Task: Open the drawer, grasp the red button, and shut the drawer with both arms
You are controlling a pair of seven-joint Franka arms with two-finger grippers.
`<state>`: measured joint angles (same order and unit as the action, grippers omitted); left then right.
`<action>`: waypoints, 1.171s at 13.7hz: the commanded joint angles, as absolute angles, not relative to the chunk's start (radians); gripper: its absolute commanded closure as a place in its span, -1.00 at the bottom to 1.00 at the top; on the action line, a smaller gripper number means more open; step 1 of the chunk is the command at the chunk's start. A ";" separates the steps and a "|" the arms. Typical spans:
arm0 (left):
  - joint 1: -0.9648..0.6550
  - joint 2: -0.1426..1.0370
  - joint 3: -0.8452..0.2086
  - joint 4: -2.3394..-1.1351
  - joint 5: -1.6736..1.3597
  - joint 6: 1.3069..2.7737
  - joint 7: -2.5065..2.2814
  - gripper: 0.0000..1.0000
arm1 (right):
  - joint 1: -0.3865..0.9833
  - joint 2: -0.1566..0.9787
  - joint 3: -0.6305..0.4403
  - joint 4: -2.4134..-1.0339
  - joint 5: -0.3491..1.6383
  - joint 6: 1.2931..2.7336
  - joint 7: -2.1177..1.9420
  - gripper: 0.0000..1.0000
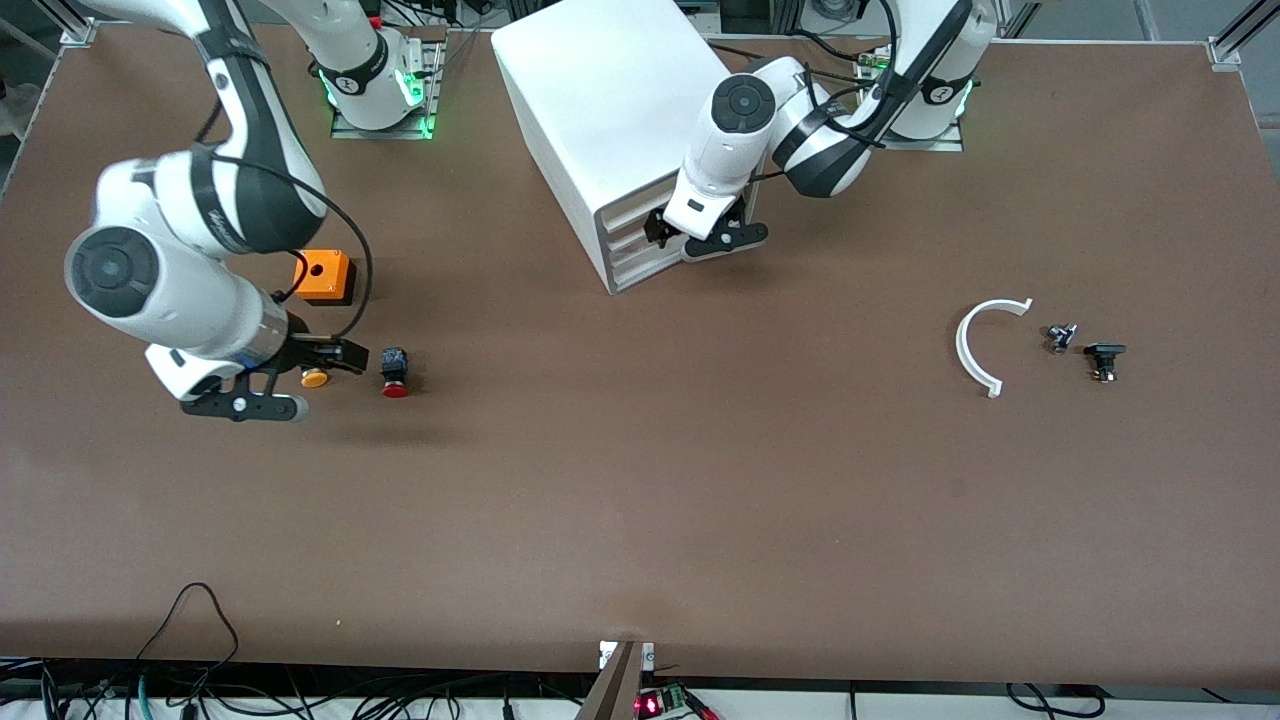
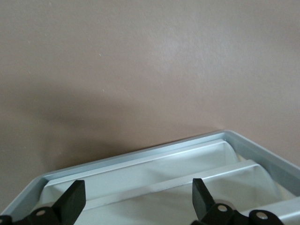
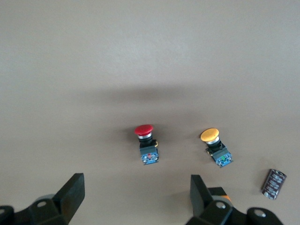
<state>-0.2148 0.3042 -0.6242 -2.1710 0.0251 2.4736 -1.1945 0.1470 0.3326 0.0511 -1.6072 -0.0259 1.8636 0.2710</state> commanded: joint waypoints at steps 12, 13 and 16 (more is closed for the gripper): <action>0.090 -0.013 -0.391 -1.980 0.029 2.145 -0.766 -1.00 | -0.002 0.129 -0.027 -1.526 -0.060 1.671 0.230 -1.00; 0.091 -0.032 -0.364 -1.956 0.029 2.084 -0.703 -1.00 | -0.003 0.089 -0.055 -1.566 -0.058 1.654 0.165 -1.00; 0.087 -0.078 -0.261 -1.882 -0.021 1.932 -0.570 -1.00 | -0.006 0.049 -0.060 -1.603 -0.058 1.618 0.143 -1.00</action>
<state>0.0834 -0.0514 -0.3188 -1.9249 0.0141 2.0161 -0.6694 -0.0053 0.1059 -0.0665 -1.5434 -0.0583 1.6287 0.1664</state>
